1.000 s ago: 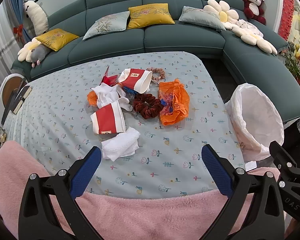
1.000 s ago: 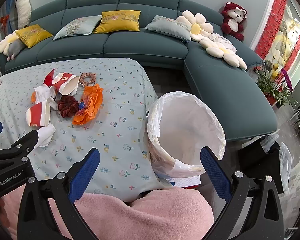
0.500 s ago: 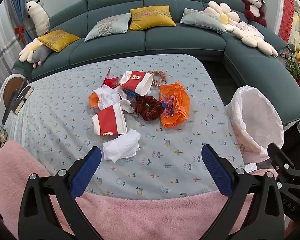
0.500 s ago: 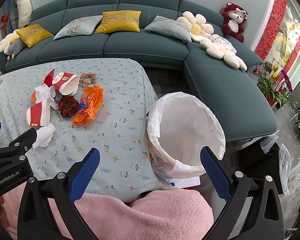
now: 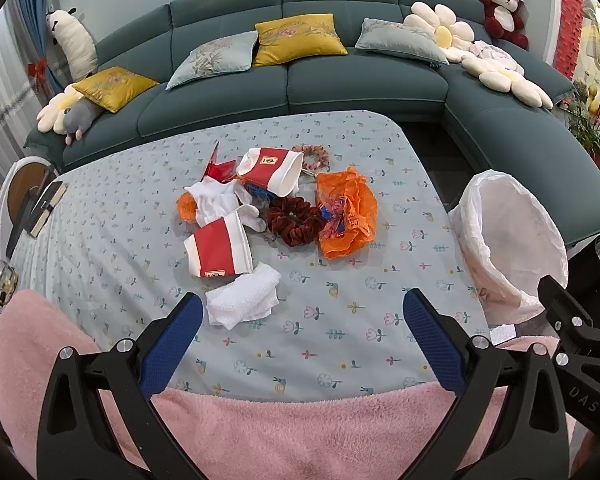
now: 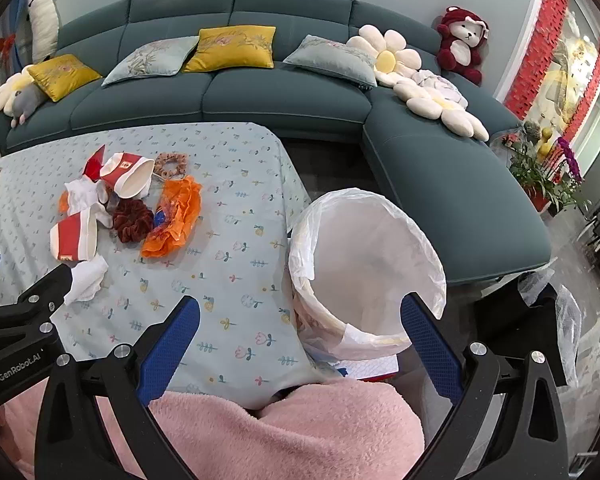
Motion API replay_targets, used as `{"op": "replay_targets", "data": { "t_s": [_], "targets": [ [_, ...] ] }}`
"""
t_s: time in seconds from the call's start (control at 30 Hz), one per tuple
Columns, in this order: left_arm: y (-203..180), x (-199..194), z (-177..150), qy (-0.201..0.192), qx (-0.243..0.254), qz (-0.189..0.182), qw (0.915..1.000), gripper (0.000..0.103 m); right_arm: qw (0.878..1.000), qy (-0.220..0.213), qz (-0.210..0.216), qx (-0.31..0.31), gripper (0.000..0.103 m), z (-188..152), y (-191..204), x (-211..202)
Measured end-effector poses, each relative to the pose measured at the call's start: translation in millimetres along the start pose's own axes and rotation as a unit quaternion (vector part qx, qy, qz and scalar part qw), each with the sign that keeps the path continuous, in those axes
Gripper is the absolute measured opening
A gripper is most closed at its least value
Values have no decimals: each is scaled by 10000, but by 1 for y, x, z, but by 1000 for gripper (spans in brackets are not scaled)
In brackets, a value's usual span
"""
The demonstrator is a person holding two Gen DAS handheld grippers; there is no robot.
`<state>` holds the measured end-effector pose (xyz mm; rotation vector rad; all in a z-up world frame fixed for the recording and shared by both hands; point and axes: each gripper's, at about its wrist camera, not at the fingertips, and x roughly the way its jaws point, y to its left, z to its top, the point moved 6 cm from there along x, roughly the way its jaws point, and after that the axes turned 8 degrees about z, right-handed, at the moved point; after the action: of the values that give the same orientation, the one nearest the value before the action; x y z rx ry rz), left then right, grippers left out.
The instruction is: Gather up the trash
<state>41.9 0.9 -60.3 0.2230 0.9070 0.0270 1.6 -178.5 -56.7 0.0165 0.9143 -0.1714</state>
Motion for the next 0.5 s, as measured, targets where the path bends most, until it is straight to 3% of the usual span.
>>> {"op": "replay_targets", "data": {
  "t_s": [0.5],
  "targets": [
    [0,-3,1,-109,20,13,9999,96,9999,-151,-49,43,96,6,1,-6]
  ]
}}
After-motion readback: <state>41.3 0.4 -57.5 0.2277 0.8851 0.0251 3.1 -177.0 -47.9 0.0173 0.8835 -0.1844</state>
